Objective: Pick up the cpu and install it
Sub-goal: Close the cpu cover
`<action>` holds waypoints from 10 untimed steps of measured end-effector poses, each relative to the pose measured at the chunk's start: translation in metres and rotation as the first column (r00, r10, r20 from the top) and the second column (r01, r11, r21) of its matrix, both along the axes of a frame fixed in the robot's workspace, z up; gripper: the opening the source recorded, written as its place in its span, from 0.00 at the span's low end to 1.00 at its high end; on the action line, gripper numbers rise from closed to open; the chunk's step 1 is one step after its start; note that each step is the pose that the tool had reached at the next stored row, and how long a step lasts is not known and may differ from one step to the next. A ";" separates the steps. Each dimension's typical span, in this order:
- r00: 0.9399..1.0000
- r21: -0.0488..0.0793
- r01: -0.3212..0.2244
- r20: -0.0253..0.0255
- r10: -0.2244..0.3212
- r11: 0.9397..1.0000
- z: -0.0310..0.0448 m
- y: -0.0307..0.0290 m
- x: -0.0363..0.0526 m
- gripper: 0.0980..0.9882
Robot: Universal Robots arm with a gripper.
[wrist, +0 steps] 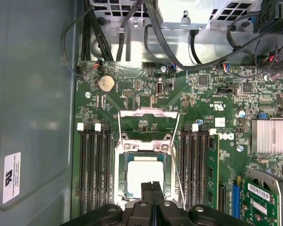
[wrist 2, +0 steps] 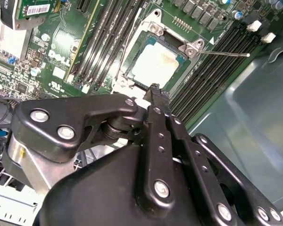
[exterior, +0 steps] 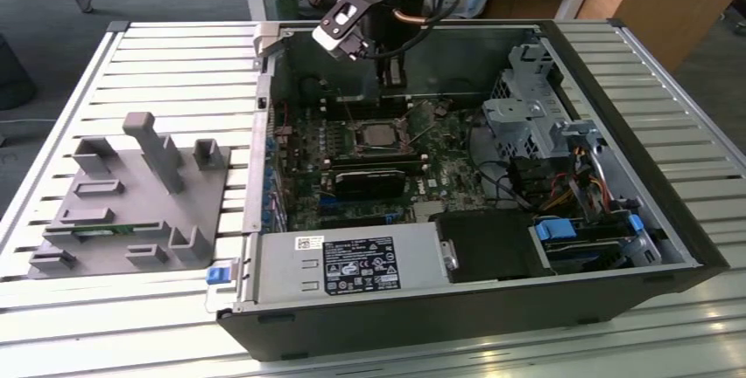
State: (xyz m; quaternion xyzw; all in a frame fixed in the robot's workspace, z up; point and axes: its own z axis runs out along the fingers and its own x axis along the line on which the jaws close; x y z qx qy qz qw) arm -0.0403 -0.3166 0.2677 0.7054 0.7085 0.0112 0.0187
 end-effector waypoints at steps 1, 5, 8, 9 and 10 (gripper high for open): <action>1.000 0.000 0.000 0.000 0.000 1.000 0.0000 0.0000 0.0006 0.01; 1.000 0.000 0.000 0.000 0.000 1.000 -0.0001 0.0000 0.0043 0.01; 1.000 0.000 0.000 0.000 0.000 1.000 -0.0004 0.0000 0.0076 0.01; 1.000 0.000 0.000 0.000 0.000 1.000 -0.0004 0.0000 0.0086 0.01; 1.000 0.000 0.000 0.000 0.000 1.000 -0.0005 0.0000 0.0091 0.01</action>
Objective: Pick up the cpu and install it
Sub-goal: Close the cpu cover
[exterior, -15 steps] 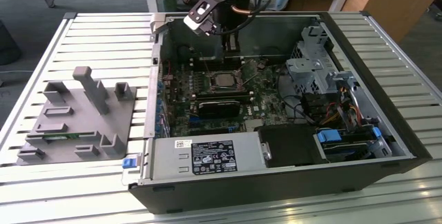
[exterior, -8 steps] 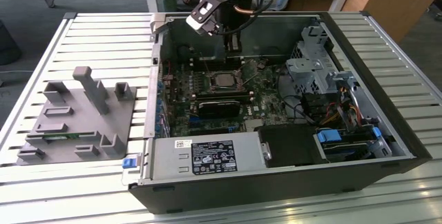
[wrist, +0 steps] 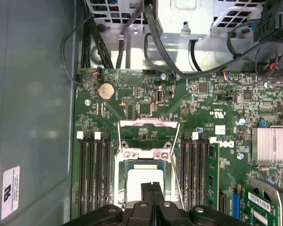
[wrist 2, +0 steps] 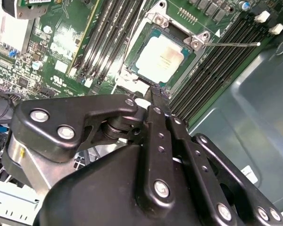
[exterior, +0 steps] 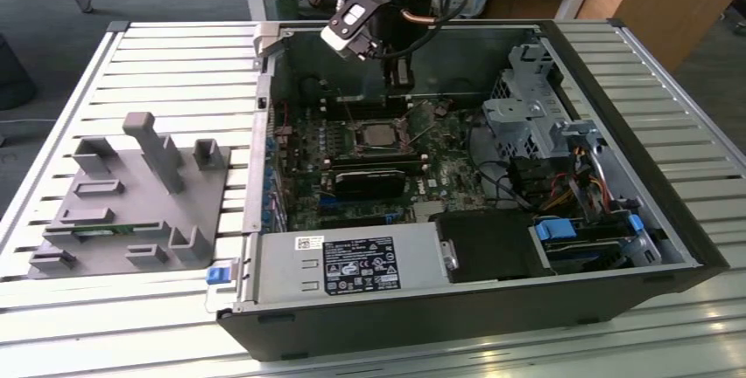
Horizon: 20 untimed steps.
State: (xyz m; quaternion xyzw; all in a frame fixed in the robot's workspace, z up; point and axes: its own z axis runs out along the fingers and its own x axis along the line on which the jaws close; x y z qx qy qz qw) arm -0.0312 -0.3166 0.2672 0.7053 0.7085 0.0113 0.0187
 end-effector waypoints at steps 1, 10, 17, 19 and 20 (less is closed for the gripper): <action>1.000 0.000 0.000 0.000 0.000 1.000 -0.0001 0.0000 0.0004 0.01; 1.000 0.000 0.000 0.000 0.000 1.000 0.0055 0.0000 0.0013 0.01; 1.000 0.000 0.000 0.000 0.000 1.000 0.0069 0.0000 0.0030 0.01; 1.000 0.000 0.000 0.000 0.000 1.000 0.0069 0.0000 0.0046 0.01; 1.000 0.000 0.000 0.000 0.000 1.000 0.0069 0.0000 0.0054 0.01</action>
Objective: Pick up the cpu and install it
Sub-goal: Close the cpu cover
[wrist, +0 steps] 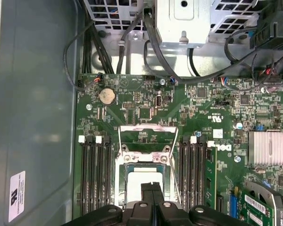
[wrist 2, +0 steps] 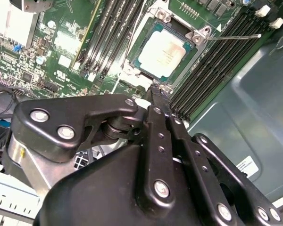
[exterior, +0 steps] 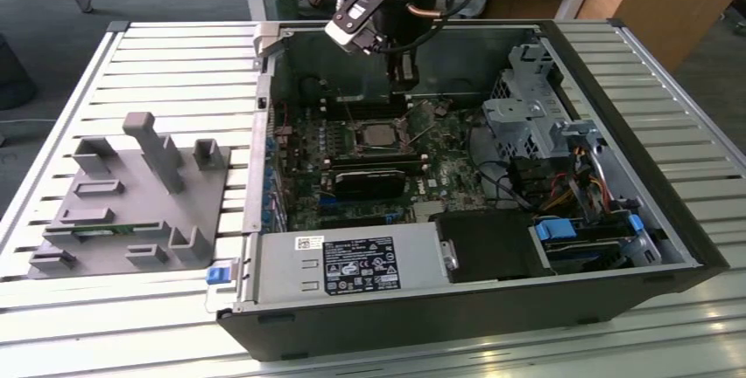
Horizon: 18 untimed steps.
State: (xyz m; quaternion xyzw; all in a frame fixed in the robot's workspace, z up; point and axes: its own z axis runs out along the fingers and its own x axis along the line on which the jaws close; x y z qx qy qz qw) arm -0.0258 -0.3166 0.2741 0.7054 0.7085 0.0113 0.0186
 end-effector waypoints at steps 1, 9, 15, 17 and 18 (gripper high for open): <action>1.000 0.000 0.000 0.000 0.000 1.000 0.0000 0.0000 0.0009 0.01; 1.000 0.000 0.000 0.000 0.000 1.000 0.0000 0.0000 0.0077 0.01; 1.000 0.000 0.000 0.000 0.000 1.000 0.0000 0.0000 0.0116 0.01; 1.000 0.000 0.000 0.000 0.000 1.000 0.0000 0.0000 0.0134 0.01; 1.000 0.000 0.000 0.000 0.000 1.000 0.0000 0.0000 0.0150 0.01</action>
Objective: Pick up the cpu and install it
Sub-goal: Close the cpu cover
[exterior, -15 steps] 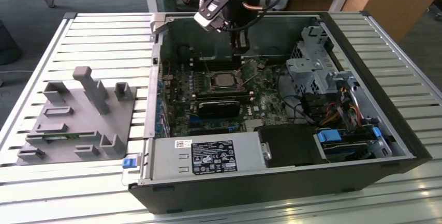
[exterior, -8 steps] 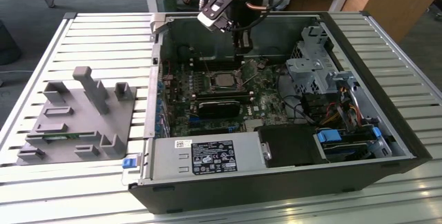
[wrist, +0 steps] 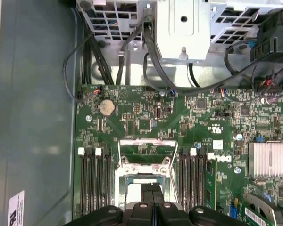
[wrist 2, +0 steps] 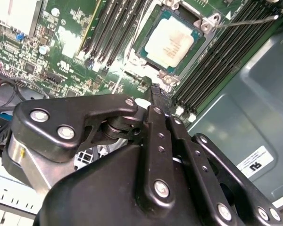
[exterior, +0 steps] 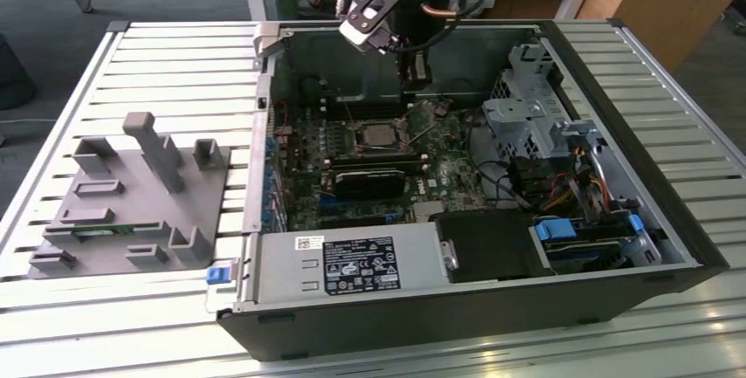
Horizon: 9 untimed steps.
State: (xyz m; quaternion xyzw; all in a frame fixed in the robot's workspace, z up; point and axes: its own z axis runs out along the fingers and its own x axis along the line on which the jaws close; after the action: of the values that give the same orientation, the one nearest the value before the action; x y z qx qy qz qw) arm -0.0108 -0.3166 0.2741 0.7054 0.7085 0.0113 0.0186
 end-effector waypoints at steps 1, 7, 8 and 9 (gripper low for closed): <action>1.000 0.000 0.000 0.000 0.000 1.000 -0.0001 0.0000 0.0019 0.01; 1.000 0.000 0.000 -0.004 0.000 1.000 -0.0006 0.0000 0.0150 0.01; 1.000 0.000 0.000 -0.004 0.000 1.000 -0.0007 0.0000 0.0160 0.01; 1.000 0.000 0.000 -0.004 0.000 1.000 -0.0008 0.0000 0.0167 0.01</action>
State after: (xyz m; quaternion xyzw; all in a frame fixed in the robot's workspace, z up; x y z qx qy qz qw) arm 0.0058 -0.3166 0.2733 0.7054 0.7086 0.0097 0.0171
